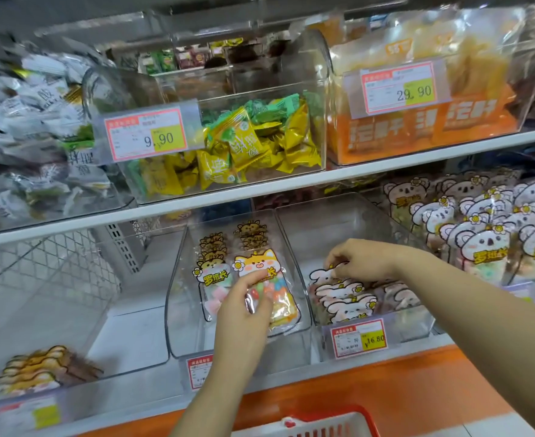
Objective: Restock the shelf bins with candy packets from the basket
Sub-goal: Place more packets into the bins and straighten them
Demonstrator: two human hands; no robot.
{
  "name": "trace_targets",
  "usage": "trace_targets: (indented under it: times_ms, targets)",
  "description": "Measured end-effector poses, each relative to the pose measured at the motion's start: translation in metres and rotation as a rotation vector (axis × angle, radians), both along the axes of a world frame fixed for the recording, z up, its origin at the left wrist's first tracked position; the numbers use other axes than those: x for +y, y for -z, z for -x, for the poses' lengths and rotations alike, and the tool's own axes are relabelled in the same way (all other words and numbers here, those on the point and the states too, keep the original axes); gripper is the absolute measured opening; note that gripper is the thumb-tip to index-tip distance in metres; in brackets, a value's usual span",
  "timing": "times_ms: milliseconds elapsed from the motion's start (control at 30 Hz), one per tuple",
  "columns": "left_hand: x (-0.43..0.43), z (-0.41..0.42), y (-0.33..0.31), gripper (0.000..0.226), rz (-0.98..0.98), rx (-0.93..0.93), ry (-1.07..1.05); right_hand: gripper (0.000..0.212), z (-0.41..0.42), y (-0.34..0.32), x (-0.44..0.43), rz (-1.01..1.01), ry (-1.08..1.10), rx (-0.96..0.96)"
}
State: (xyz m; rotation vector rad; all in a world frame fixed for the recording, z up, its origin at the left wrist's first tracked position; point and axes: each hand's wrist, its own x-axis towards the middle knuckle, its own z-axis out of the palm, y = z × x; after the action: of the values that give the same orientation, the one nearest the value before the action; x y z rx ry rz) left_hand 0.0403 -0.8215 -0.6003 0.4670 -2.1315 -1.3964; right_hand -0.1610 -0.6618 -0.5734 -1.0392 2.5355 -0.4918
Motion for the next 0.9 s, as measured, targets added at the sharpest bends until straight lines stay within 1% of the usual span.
trace_targets:
  times_ms: [133, 233, 333, 400, 467, 533, 600, 633, 667, 767, 800, 900]
  targets:
    - [0.002, 0.0, -0.001, 0.021, -0.011, -0.015, -0.005, 0.028, -0.006, 0.0, 0.002, 0.074, 0.058, -0.025]
    - [0.005, 0.0, -0.003, 0.024, 0.008, -0.02, -0.013, 0.033, -0.009, 0.002, 0.006, 0.101, 0.083, 0.001]
    - [0.007, -0.009, -0.006, 0.04, -0.009, 0.017, 0.014, 0.036, -0.021, -0.005, 0.01, 0.166, 0.109, 0.079]
    - [0.007, -0.018, -0.007, 0.05, -0.02, 0.061, 0.036, 0.032, -0.039, -0.017, 0.007, 0.296, 0.093, 0.186]
    - [0.005, -0.03, -0.008, 0.063, -0.064, 0.115, 0.088, 0.031, -0.065, -0.032, -0.002, 0.441, 0.038, 0.236]
    - [-0.004, -0.044, -0.008, 0.08, -0.113, 0.139, 0.152, 0.042, -0.092, -0.046, -0.017, 0.51, -0.027, 0.167]
    - [-0.016, -0.061, -0.008, 0.092, -0.1, 0.116, 0.189, 0.057, -0.116, -0.056, -0.036, 0.519, -0.098, -0.005]
    - [-0.023, -0.071, -0.008, 0.095, -0.094, 0.093, 0.206, 0.056, -0.125, -0.059, -0.045, 0.516, -0.135, -0.078]
    - [-0.029, -0.081, -0.01, 0.096, -0.079, 0.085, 0.21, 0.05, -0.134, -0.062, -0.054, 0.504, -0.173, -0.117]
    - [-0.052, -0.114, -0.017, 0.092, -0.011, 0.064, 0.191, 0.022, -0.16, -0.069, -0.085, 0.483, -0.266, -0.12]
    - [-0.062, -0.126, -0.019, 0.086, 0.03, 0.04, 0.162, 0.019, -0.169, -0.07, -0.096, 0.482, -0.289, -0.086]
    - [-0.1, -0.16, -0.018, 0.065, 0.167, -0.009, -0.012, 0.015, -0.195, -0.073, -0.13, 0.49, -0.314, 0.099]
